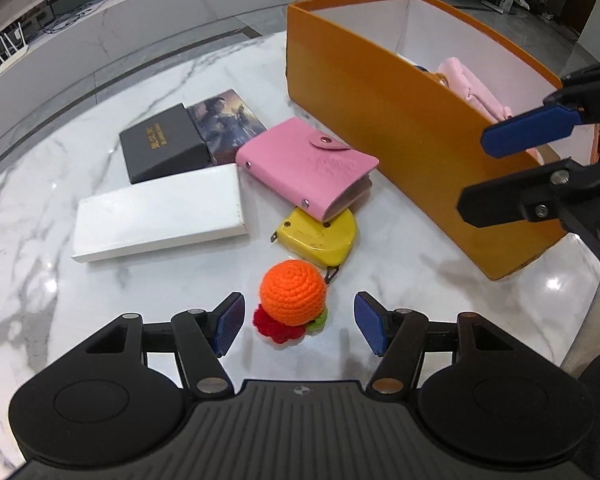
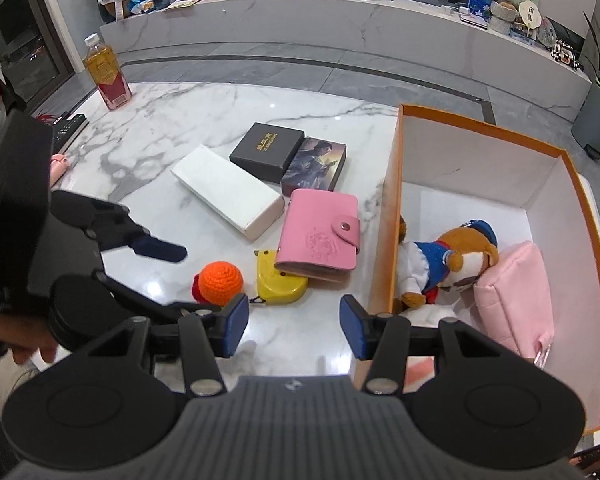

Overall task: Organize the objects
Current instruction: 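Move the left tool to the orange crochet ball while the right tool approaches the pink card wallet, then grasp the orange crochet ball with the left tool while the right tool grasps the pink card wallet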

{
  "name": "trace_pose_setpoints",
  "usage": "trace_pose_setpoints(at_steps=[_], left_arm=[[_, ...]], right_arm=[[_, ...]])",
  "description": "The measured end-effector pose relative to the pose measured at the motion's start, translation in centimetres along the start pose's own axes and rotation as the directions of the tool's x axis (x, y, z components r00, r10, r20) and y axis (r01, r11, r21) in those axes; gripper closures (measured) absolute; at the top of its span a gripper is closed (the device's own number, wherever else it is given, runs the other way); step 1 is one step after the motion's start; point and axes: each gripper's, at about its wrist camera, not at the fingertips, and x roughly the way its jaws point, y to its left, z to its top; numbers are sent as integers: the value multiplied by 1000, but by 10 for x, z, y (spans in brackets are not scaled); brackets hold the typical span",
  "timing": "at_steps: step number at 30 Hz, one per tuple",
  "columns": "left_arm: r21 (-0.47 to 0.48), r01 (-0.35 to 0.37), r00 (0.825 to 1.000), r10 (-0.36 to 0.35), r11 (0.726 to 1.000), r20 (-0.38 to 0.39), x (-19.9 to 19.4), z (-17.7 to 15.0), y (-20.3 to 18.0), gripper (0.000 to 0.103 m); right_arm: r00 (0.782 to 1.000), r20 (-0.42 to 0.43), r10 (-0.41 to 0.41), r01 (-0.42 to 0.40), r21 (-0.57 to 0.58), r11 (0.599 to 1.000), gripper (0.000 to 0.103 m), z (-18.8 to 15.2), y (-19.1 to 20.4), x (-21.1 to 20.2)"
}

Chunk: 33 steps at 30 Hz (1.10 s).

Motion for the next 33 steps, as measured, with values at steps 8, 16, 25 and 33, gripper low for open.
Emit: trace_pose_setpoints(at_steps=[8, 16, 25, 33], left_arm=[[16, 10, 1000, -9, 1000, -15, 15, -2, 4, 46], [-7, 21, 999, -21, 1000, 34, 16, -6, 17, 48], [-44, 68, 996, -65, 997, 65, 21, -10, 26, 55], [-66, 86, 995, -82, 994, 64, 8, -31, 49, 55]], right_arm=[[1000, -29, -1, 1, -13, 1000, 49, 8, 6, 22], [999, -42, -11, 10, -18, 1000, 49, 15, 14, 39], [994, -70, -84, 85, 7, 996, 49, 27, 23, 63], [983, -118, -138, 139, 1, 990, 41, 39, 26, 96]])
